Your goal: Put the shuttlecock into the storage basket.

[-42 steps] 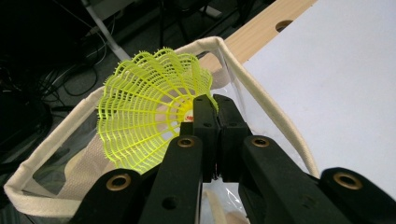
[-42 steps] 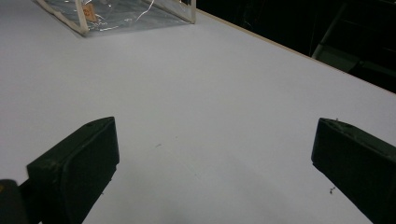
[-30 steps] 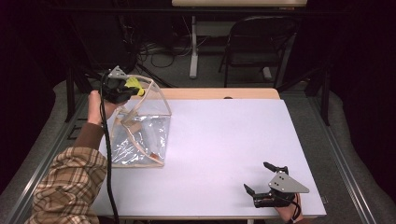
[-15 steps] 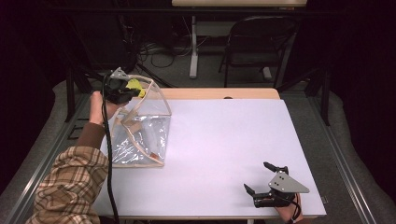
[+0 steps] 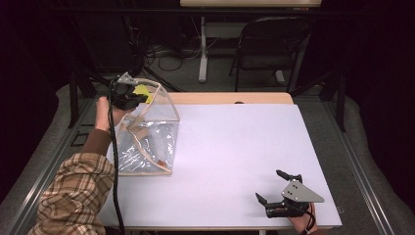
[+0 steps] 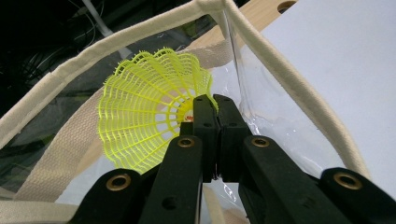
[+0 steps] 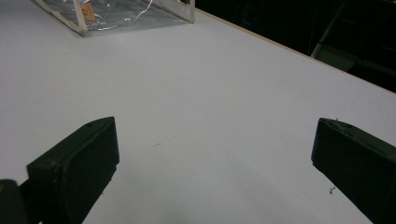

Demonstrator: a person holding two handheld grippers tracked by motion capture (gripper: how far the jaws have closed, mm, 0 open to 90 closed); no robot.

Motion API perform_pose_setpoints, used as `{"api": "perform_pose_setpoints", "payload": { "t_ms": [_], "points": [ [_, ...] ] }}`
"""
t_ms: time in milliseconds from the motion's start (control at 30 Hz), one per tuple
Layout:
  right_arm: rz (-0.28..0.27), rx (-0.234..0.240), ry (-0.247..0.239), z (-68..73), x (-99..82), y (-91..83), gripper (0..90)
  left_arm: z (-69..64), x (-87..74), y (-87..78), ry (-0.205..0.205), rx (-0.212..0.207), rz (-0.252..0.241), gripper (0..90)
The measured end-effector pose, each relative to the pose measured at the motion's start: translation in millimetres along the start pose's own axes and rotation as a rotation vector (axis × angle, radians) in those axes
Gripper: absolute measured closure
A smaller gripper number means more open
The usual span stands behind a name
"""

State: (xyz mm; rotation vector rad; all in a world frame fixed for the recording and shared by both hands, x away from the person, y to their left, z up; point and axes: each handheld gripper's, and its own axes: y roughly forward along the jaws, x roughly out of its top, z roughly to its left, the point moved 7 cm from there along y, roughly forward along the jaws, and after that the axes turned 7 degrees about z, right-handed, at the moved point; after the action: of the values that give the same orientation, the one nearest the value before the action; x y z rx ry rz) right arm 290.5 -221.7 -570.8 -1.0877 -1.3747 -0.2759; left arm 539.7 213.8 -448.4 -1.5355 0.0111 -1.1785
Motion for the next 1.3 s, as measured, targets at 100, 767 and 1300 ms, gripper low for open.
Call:
{"api": "perform_pose_setpoints", "payload": {
  "t_ms": [100,767,1300],
  "points": [
    [0.000,0.001,0.001,0.2,0.0,0.1,0.4,0.5,-0.6,1.5,-0.002,-0.002,0.003,88.8],
    [0.002,0.002,0.001,0.2,-0.2,0.2,0.4,3.2,-6.0,10.1,-0.015,-0.020,0.026,88.6],
    [0.004,0.002,0.001,0.2,-0.4,0.3,0.5,6.0,-11.4,19.3,-0.037,-0.038,0.045,88.3]
  ]
}}
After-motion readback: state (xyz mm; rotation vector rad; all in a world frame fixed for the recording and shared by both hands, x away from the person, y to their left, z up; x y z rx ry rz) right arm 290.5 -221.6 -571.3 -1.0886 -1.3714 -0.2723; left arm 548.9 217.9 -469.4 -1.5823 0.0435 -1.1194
